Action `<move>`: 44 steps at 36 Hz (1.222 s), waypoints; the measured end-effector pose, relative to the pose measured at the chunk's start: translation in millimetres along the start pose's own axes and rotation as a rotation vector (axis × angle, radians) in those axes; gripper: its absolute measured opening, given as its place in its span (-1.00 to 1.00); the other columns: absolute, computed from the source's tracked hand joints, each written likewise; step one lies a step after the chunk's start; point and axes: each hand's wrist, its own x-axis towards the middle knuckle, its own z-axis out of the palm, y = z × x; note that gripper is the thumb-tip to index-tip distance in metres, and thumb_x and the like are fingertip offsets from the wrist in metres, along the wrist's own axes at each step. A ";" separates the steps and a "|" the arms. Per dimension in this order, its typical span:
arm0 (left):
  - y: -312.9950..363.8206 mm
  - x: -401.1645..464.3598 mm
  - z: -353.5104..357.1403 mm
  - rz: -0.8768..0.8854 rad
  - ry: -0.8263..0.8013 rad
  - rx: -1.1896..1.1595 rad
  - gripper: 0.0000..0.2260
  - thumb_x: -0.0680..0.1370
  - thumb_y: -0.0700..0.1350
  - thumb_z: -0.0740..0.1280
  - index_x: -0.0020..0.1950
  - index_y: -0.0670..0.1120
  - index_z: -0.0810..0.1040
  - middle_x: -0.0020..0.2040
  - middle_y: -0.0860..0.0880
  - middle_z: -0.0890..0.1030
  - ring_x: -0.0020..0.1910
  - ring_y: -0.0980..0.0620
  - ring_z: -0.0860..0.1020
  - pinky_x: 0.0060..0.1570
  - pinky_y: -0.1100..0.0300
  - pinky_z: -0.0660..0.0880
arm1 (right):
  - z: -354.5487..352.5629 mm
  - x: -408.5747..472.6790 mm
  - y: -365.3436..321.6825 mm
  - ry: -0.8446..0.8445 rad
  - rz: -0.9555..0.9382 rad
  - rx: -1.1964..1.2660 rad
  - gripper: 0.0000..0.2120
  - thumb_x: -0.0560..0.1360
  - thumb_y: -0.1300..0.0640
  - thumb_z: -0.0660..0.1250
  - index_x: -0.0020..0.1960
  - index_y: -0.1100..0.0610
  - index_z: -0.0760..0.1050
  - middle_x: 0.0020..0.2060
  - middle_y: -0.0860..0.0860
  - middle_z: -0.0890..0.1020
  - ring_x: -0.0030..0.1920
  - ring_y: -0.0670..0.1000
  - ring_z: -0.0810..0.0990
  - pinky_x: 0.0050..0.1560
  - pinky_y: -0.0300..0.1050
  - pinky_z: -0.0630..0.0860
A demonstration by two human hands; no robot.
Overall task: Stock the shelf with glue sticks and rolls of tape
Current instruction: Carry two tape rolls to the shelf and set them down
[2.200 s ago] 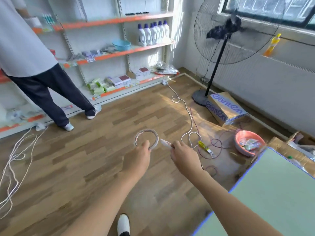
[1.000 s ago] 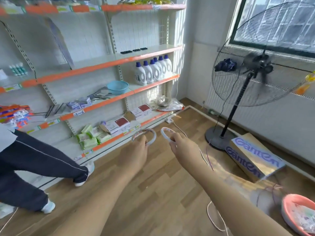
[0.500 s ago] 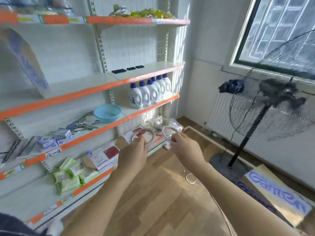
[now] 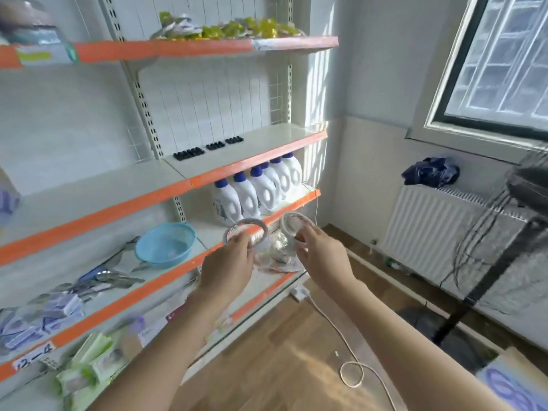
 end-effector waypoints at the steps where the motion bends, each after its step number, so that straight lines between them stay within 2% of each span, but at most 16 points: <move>1: 2.3 16.4 2.0 -0.014 0.004 0.013 -0.87 0.65 -0.03 0.15 0.07 -0.07 0.39 0.02 -0.05 0.57 -0.08 -0.16 0.59 -0.27 0.09 0.31 | 3.6 16.7 8.3 -0.004 -0.012 0.005 -0.81 0.57 0.09 0.26 0.13 0.16 0.48 0.07 0.08 0.61 -0.14 0.18 0.62 -0.18 0.05 0.57; 5: 11.5 77.7 3.1 -0.066 0.035 0.058 -0.86 0.65 -0.02 0.13 0.08 -0.06 0.37 0.04 -0.04 0.57 -0.07 -0.14 0.59 -0.28 0.12 0.28 | 16.5 84.9 37.4 -0.028 -0.063 0.020 -0.82 0.58 0.06 0.24 0.12 0.12 0.45 0.07 0.04 0.60 -0.14 0.16 0.61 -0.19 0.05 0.57; 11: 5.6 156.8 9.5 -0.134 0.098 0.042 -0.87 0.63 -0.02 0.18 0.04 -0.07 0.38 -0.09 -0.06 0.59 -0.16 -0.18 0.57 -0.32 0.11 0.27 | 31.9 172.6 60.9 -0.020 -0.161 0.051 -0.88 0.56 0.07 0.28 0.03 0.12 0.46 -0.01 0.04 0.59 -0.25 0.17 0.59 -0.30 0.02 0.54; 16: -11.8 219.5 25.4 -0.194 0.093 0.039 -0.84 0.64 0.00 0.16 0.08 -0.08 0.41 0.03 -0.06 0.57 -0.07 -0.21 0.58 -0.19 0.06 0.41 | 61.7 238.9 70.1 -0.044 -0.207 0.083 -0.89 0.55 0.12 0.29 0.02 0.16 0.49 -0.03 0.04 0.61 -0.22 0.18 0.60 -0.32 -0.05 0.47; 20: -33.4 275.8 43.7 -0.206 0.085 0.071 -0.83 0.64 0.01 0.14 0.11 -0.07 0.39 0.04 -0.04 0.57 -0.03 -0.17 0.58 -0.19 0.06 0.41 | 91.9 298.6 79.9 -0.079 -0.218 0.083 -0.88 0.52 0.14 0.33 0.02 0.16 0.52 -0.01 0.05 0.62 -0.16 0.19 0.62 -0.23 0.02 0.54; 25: -76.2 350.8 67.3 -0.238 0.101 -0.011 -0.86 0.63 -0.02 0.18 0.11 -0.04 0.42 0.06 -0.04 0.58 -0.01 -0.19 0.59 -0.12 0.03 0.46 | 132.4 375.7 85.6 -0.115 -0.246 -0.004 -0.84 0.54 0.10 0.29 0.05 0.18 0.51 0.01 0.09 0.60 -0.15 0.24 0.61 -0.20 0.08 0.54; 31: -113.5 436.6 91.4 -0.232 0.054 -0.108 -0.86 0.63 -0.03 0.18 0.09 -0.06 0.44 0.11 -0.01 0.57 0.03 -0.17 0.58 -0.08 0.03 0.45 | 165.2 456.0 94.1 -0.118 -0.220 -0.066 -0.85 0.55 0.10 0.26 0.06 0.16 0.48 0.15 0.08 0.57 -0.10 0.23 0.59 -0.22 0.02 0.50; 35: -123.3 481.6 108.2 -0.199 0.040 -0.131 -0.86 0.63 -0.04 0.18 0.09 -0.08 0.43 0.13 -0.02 0.53 0.01 -0.17 0.58 -0.11 0.03 0.44 | 179.5 496.2 104.8 -0.124 -0.188 -0.065 -0.86 0.56 0.11 0.25 0.05 0.15 0.48 0.06 0.07 0.58 -0.07 0.20 0.57 -0.20 0.02 0.47; 40: -128.3 525.2 131.3 -0.187 0.002 -0.119 -0.86 0.62 -0.05 0.19 0.09 -0.10 0.43 0.15 -0.04 0.50 0.02 -0.17 0.58 -0.06 -0.04 0.49 | 196.1 542.9 124.9 -0.135 -0.160 -0.055 -0.88 0.56 0.11 0.26 0.03 0.15 0.48 0.03 0.07 0.57 -0.07 0.22 0.57 -0.18 0.04 0.50; 44: -128.0 554.8 147.0 -0.198 -0.010 -0.106 -0.88 0.62 -0.05 0.19 0.06 -0.08 0.43 0.13 -0.01 0.49 -0.01 -0.15 0.56 -0.12 0.04 0.44 | 210.9 579.9 145.2 -0.138 -0.155 -0.029 -0.86 0.56 0.10 0.25 0.03 0.16 0.49 0.04 0.07 0.57 -0.05 0.21 0.57 -0.17 0.04 0.50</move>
